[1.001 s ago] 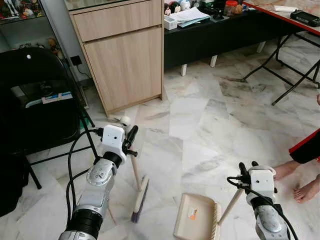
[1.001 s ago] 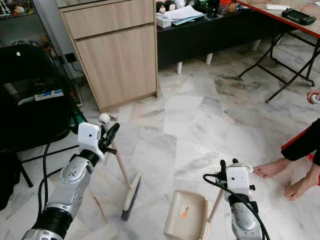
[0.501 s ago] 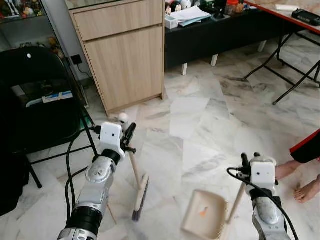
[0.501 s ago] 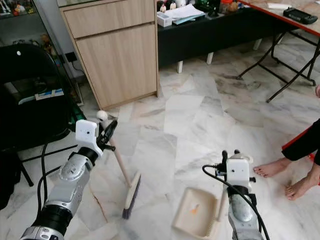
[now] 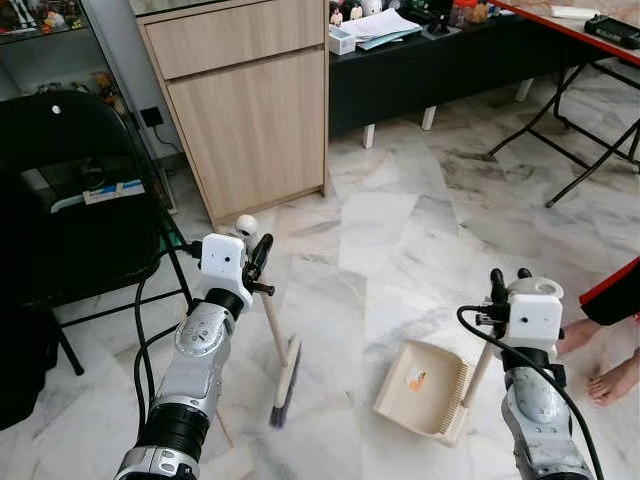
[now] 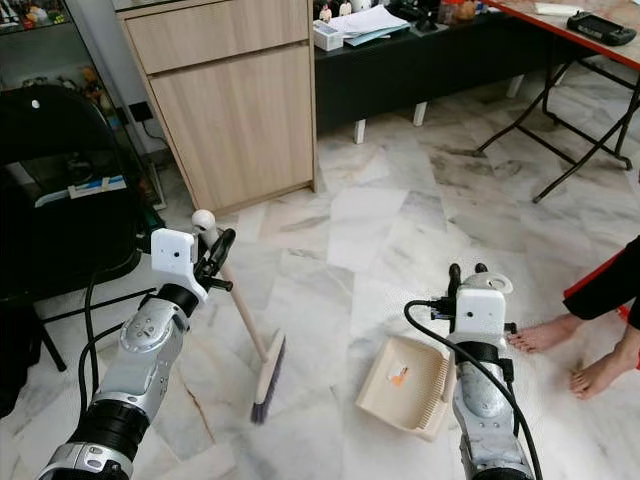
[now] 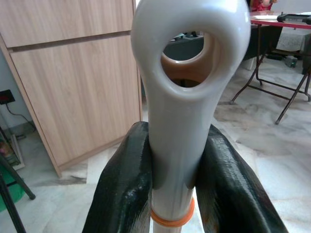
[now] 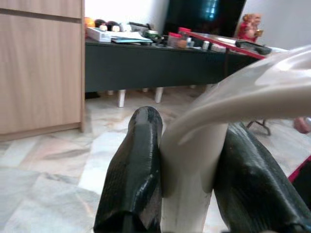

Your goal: Sweep floor

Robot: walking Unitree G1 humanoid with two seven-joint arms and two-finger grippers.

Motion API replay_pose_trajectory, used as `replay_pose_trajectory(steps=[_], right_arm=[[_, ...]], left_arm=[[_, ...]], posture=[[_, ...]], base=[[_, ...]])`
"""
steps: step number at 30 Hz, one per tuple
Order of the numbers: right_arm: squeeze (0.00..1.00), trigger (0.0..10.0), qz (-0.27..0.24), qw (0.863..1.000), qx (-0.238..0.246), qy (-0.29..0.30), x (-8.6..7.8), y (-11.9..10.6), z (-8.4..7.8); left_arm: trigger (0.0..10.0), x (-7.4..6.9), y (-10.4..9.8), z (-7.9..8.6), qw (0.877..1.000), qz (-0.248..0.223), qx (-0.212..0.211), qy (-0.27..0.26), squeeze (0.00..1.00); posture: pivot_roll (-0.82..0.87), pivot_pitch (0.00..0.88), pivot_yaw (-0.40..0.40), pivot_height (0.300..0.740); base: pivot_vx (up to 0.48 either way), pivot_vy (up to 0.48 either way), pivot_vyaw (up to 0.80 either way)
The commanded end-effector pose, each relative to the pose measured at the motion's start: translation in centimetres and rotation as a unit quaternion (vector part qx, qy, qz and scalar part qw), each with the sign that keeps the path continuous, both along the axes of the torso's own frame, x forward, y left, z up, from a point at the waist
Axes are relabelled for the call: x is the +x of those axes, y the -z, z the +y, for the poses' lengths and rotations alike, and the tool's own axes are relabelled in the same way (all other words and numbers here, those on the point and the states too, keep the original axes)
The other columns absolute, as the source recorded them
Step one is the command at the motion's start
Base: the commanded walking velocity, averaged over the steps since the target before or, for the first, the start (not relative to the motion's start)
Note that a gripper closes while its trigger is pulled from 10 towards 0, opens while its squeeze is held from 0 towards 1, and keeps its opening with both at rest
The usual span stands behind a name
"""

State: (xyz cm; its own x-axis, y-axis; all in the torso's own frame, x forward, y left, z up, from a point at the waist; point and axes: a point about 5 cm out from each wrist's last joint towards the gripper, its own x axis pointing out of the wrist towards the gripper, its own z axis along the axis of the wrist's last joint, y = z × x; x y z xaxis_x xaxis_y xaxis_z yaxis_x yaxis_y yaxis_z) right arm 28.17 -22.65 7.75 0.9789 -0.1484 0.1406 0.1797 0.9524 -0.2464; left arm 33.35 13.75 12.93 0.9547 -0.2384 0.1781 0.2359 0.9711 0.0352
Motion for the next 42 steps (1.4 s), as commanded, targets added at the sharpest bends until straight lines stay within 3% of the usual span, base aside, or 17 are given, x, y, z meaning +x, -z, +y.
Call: replay_pose_trajectory(steps=[1,4,9,15,26,29,31,36,42], right_arm=[[0.0,10.0,-0.016,0.999,0.002,-0.048,0.1,-0.9,1.1],[0.0,10.0,-0.007,0.997,0.007,-0.072,0.1,-0.8,1.5],[0.0,10.0,-0.005,0.998,0.009,-0.06,0.0,-0.9,0.7],[0.0,10.0,0.017,0.991,0.032,-0.13,-0.1,-0.8,1.8],[0.0,10.0,0.026,0.991,0.038,-0.128,-0.3,-0.4,1.9],[0.0,10.0,0.04,0.99,0.042,-0.132,-0.4,0.4,2.3],[0.0,10.0,0.074,0.989,0.044,-0.118,-0.8,2.2,2.4],[0.0,10.0,0.095,0.988,0.048,-0.108,-1.4,3.4,2.3],[0.0,10.0,0.088,0.99,0.045,-0.102,-1.4,3.0,2.0]], left_arm=[[10.0,0.4,-1.0,-0.2,1.0,-0.02,-0.004,0.003,0.0],[10.0,0.5,-1.0,-0.3,1.0,-0.019,-0.003,0.004,0.0],[10.0,0.4,-0.9,-0.4,1.0,-0.018,0.0,0.006,0.0],[10.0,0.5,-0.7,-0.7,1.0,-0.014,0.004,0.008,0.0],[10.0,0.4,-0.3,-0.6,1.0,-0.009,0.013,0.008,0.0],[10.0,0.4,-0.3,-0.6,1.0,-0.008,0.014,0.008,0.0],[10.0,0.3,-0.3,-0.5,1.0,-0.008,0.014,0.007,0.0],[10.0,0.2,-0.4,-0.3,1.0,-0.009,0.016,0.005,0.0],[10.0,0.3,-0.4,-0.2,1.0,-0.009,0.017,0.002,0.0]], posture=[[0.04,0.01,0.024,0.74],[0.04,0.009,0.025,0.74],[0.04,0.009,0.025,0.74],[0.04,0.025,0.024,0.74],[0.04,0.053,0.026,0.74],[0.04,0.055,0.027,0.74],[0.05,0.061,0.026,0.74],[0.05,0.065,0.027,0.74],[0.05,0.067,0.028,0.74]], base=[[0.0,0.0,0.0],[0.0,0.0,0.0],[0.0,0.0,0.0],[0.0,0.0,0.0],[0.0,0.0,0.0],[0.0,0.0,0.0],[0.0,0.0,0.0],[0.0,0.0,0.0],[0.0,0.0,0.0]])
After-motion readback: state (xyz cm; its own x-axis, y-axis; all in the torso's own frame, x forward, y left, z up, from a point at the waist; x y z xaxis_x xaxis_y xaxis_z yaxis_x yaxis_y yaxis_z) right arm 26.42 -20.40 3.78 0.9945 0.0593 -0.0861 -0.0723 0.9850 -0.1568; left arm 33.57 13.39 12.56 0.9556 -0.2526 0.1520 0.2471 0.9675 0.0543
